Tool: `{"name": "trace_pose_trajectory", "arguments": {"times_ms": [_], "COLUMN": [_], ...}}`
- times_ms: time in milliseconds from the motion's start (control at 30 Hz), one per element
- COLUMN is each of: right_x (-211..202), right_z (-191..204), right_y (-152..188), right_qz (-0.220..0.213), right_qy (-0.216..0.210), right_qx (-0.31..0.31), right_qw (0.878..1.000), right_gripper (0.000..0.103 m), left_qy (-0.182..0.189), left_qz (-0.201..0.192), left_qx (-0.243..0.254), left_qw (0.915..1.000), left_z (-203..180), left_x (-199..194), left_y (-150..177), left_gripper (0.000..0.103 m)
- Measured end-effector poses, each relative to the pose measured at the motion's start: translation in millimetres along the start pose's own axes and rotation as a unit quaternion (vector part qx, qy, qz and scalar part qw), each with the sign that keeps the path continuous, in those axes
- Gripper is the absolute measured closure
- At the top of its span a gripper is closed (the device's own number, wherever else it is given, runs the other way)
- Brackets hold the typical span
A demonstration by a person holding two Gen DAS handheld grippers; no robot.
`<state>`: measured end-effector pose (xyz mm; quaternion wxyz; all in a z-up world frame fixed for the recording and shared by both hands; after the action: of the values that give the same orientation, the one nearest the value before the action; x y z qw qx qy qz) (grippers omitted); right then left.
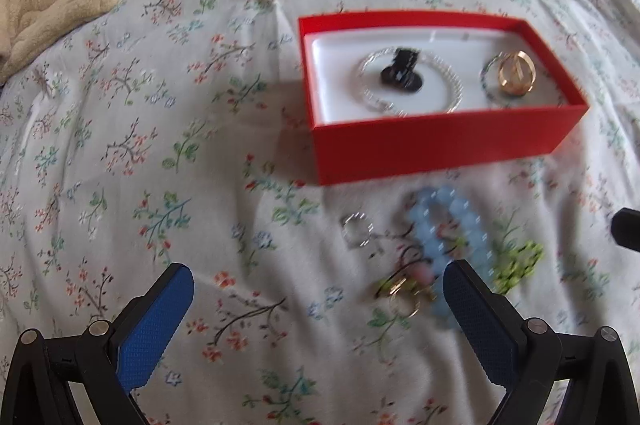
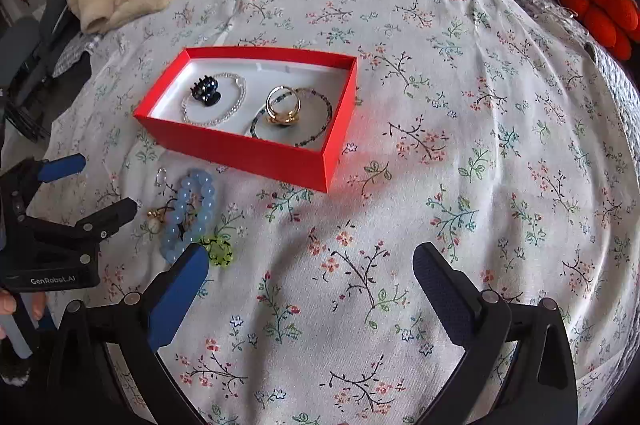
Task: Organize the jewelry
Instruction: 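Withdraw both tools from the box toward the remaining jewelry, then reach the left tool to the light blue bracelet while the right tool reaches the green beaded ring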
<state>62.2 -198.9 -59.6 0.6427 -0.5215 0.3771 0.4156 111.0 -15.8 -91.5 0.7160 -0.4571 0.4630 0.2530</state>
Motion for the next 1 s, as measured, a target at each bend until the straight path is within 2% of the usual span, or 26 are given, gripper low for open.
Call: {"name": "trace_pose_trajectory", "arguments": {"times_ms": [400,533,833,1000], "right_x": [19,29,49,56], "right_z": [11,19,50,59], "right_y": [26,31,33,33], "right_qz": [0.036,0.044,0.058,0.066], "right_qy": [0.016,0.019,-0.009,-0.018], "right_qx": [-0.038,-0.061,-0.122,-0.131], "right_qw": [0.999,0.997,0.991,0.989], "right_gripper": [0.000,0.000,0.001,0.008], "left_qy": [-0.025,-0.012,0.013,0.020], "left_qz": [0.046,0.045,0.033,0.031], "left_qx": [0.041,0.032,0.009,0.013], "left_qw": [0.9978,0.9984,0.9993,0.9992], "left_z": [12,15,18,13], "left_x": [19,18,18,17], "left_y": [32,34,30,29], "left_gripper": [0.001,0.001,0.001,0.001]}}
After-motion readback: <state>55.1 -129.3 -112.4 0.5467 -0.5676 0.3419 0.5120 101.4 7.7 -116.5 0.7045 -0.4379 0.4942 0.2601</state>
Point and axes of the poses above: each gripper's, at about its wrist camera, not at the fingertips, and x roughly the way its jaws point, z to its left, y to its underside, the point moved 8 cm from there along x, roughly the way its jaws point, and after that the axes turned 9 degrees about x, right-handed, at the moved point
